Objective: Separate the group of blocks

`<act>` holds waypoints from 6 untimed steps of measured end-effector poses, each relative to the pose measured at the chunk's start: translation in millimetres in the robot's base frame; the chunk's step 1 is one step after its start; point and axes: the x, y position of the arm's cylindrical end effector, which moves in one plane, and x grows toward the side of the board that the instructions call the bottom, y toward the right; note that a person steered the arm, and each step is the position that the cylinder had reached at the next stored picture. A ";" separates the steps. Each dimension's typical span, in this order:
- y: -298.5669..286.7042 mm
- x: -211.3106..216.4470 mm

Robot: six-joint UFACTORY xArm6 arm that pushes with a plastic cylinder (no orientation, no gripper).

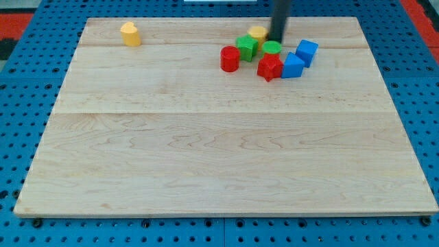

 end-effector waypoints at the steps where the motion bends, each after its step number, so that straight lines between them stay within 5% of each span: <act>1: -33.0 -18.8; 3: 27.2 -61.9; 5: -75.0 -42.6; 6: -64.5 -38.7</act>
